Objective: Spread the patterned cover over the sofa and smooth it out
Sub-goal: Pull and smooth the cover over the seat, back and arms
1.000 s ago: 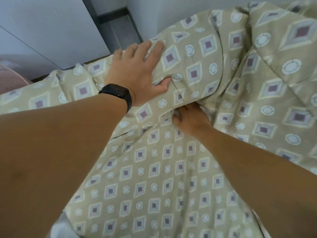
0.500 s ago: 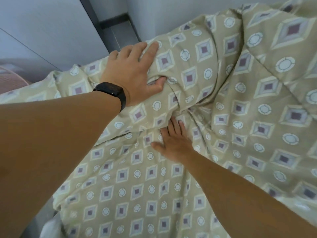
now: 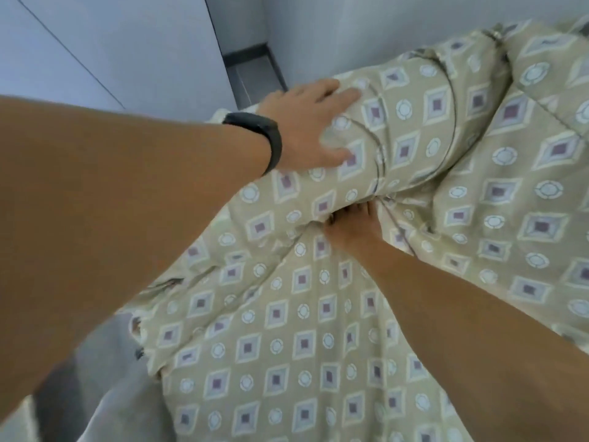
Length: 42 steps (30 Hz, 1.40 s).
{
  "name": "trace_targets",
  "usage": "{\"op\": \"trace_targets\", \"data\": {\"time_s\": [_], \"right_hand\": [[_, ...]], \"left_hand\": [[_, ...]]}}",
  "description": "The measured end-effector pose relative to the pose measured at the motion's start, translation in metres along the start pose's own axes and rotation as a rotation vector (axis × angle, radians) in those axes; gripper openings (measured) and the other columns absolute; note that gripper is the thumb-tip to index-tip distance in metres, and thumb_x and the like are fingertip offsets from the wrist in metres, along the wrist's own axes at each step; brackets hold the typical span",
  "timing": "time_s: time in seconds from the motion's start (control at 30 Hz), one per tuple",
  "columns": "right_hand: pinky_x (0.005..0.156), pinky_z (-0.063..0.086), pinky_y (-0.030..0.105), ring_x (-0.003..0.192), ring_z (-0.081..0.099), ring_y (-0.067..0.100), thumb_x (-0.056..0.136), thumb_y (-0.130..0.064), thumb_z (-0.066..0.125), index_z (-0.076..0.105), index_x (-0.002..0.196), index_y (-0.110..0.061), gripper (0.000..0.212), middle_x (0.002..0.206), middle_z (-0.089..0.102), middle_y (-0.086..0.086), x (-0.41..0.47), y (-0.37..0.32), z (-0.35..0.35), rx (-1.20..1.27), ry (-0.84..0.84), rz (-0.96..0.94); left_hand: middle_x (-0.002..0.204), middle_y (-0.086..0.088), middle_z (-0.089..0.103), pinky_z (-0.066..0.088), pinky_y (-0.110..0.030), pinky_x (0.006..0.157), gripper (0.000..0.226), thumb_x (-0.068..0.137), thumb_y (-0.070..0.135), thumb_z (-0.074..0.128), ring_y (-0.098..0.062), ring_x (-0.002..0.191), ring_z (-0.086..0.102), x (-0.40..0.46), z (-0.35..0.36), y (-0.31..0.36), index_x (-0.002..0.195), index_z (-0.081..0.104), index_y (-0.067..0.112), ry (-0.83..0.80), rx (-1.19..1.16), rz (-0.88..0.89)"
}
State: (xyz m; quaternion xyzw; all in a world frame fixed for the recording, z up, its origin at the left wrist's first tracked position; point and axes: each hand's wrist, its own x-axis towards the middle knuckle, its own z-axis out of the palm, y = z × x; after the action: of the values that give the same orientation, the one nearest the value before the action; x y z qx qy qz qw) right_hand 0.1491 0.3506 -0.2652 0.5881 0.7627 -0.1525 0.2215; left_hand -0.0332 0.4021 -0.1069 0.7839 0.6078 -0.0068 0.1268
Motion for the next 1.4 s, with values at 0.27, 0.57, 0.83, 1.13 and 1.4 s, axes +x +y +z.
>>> {"op": "trace_targets", "data": {"time_s": [0.27, 0.57, 0.83, 1.13, 1.4], "right_hand": [[0.129, 0.011, 0.041, 0.157, 0.014, 0.028, 0.105, -0.042, 0.029, 0.029, 0.162, -0.021, 0.06, 0.168, 0.028, -0.001, -0.09, -0.056, 0.041, 0.182, 0.081, -0.306], [0.128, -0.001, 0.045, 0.157, 0.01, 0.027, 0.099, -0.056, 0.024, 0.014, 0.166, -0.03, 0.072, 0.169, 0.024, -0.002, -0.019, -0.082, 0.013, 0.047, -0.075, -0.055], [0.127, 0.016, 0.04, 0.152, 0.022, 0.027, 0.104, -0.041, 0.036, 0.034, 0.156, -0.024, 0.055, 0.163, 0.031, -0.002, -0.133, -0.149, 0.01, 0.068, -0.138, -0.512], [0.122, 0.029, 0.05, 0.151, 0.032, 0.03, 0.086, -0.08, 0.014, 0.027, 0.158, -0.043, 0.082, 0.166, 0.034, -0.001, -0.037, -0.189, 0.042, 0.11, -0.208, -0.12], [0.128, 0.013, 0.044, 0.156, 0.011, 0.03, 0.103, -0.051, 0.029, 0.018, 0.161, -0.018, 0.068, 0.168, 0.019, 0.007, -0.127, -0.218, 0.033, 0.014, -0.129, -0.298]], "left_hand": [[0.169, 0.003, 0.021, 0.03, -0.053, 0.12, 0.125, 0.059, 0.105, 0.04, -0.03, 0.15, 0.031, -0.082, 0.002, -0.064, 0.161, 0.006, 0.041, 0.016, 0.03, -0.114], [0.163, 0.004, 0.03, 0.033, -0.052, 0.116, 0.119, 0.063, 0.102, 0.041, -0.029, 0.144, 0.038, -0.079, 0.013, -0.068, 0.161, 0.014, 0.04, 0.077, 0.039, -0.078], [0.172, 0.001, 0.012, 0.021, -0.057, 0.123, 0.112, 0.073, 0.095, 0.041, -0.03, 0.155, 0.02, -0.133, -0.006, -0.096, 0.163, 0.003, 0.04, -0.001, 0.021, -0.016], [0.165, -0.005, 0.027, 0.03, -0.057, 0.115, 0.115, 0.07, 0.097, 0.039, -0.035, 0.147, 0.034, -0.216, 0.026, -0.154, 0.162, 0.013, 0.033, 0.17, 0.206, -0.065], [0.171, -0.001, 0.017, 0.022, -0.058, 0.121, 0.112, 0.075, 0.096, 0.035, -0.032, 0.153, 0.023, -0.236, 0.025, -0.17, 0.163, 0.007, 0.034, 0.158, 0.135, -0.047]]}}
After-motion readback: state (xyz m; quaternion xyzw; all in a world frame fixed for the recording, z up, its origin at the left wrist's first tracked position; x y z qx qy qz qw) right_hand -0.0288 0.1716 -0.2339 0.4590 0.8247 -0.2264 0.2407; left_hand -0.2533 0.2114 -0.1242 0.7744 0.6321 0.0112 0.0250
